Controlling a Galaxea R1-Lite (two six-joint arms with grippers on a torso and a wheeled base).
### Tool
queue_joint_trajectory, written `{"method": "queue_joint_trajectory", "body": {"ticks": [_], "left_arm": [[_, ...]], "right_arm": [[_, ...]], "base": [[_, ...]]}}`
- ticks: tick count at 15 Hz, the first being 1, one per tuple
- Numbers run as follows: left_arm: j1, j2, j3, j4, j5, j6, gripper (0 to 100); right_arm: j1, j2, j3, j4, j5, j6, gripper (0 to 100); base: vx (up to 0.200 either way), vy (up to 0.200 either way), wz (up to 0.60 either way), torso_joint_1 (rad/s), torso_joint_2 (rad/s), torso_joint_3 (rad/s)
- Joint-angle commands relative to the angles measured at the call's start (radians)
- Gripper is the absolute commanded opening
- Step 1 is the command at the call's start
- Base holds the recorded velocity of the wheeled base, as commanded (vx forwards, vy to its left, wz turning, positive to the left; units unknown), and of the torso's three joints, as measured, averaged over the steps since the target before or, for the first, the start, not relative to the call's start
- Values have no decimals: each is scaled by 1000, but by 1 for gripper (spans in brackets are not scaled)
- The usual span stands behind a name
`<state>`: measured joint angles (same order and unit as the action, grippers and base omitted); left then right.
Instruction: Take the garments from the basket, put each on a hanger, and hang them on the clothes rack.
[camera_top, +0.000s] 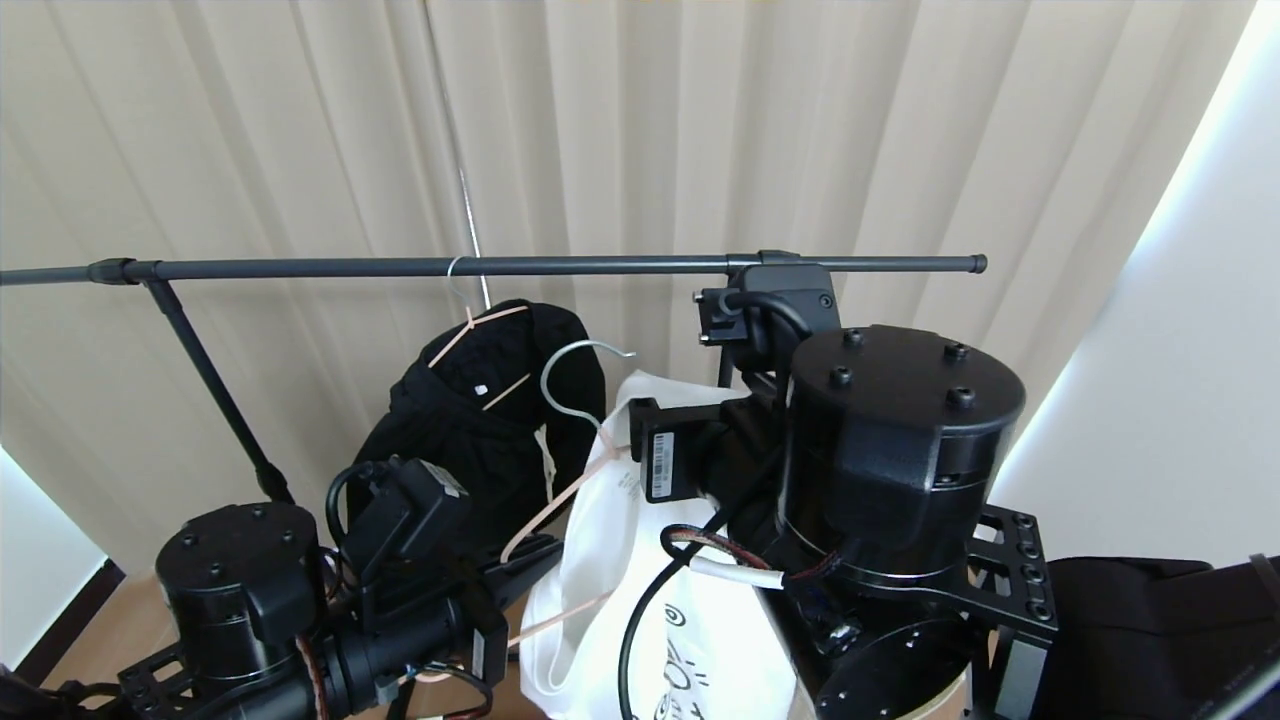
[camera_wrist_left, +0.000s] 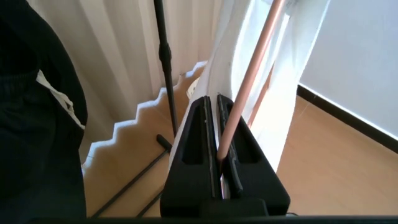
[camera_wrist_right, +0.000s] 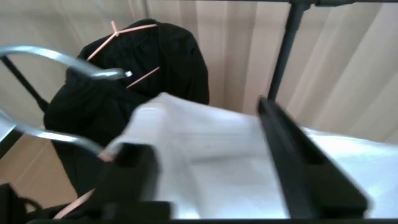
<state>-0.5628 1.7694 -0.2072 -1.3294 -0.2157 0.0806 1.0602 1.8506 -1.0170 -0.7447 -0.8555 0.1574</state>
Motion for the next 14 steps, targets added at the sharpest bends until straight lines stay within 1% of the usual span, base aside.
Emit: {"method": "queue_joint_trajectory", "body": {"ticks": [1, 6, 9, 11, 13, 14], "left_arm": [[0, 4, 6, 1, -1, 2, 0], [-14, 1, 12, -2, -1, 1, 0], [-12, -2, 5, -4, 1, -1, 0], [-3, 7, 3, -39, 3, -5, 0], [9, 15, -9, -44, 4, -28, 0], [12, 22, -17, -44, 21, -41, 0]], "right_arm": [[-9, -19, 2, 1, 1, -1, 100], [-8, 7, 11, 1, 0, -1, 100], [-6, 9, 21, -1, 0, -18, 100], [-5, 9, 25, -1, 0, -19, 100], [-3, 7, 38, -1, 0, -27, 100], [0, 5, 51, -5, 0, -38, 100]], "base": [[0, 0, 0, 0, 0, 0], [0, 0, 0, 0, 0, 0], [0, 0, 0, 0, 0, 0], [0, 0, 0, 0, 0, 0], [0, 0, 0, 0, 0, 0], [0, 0, 0, 0, 0, 0]]}}
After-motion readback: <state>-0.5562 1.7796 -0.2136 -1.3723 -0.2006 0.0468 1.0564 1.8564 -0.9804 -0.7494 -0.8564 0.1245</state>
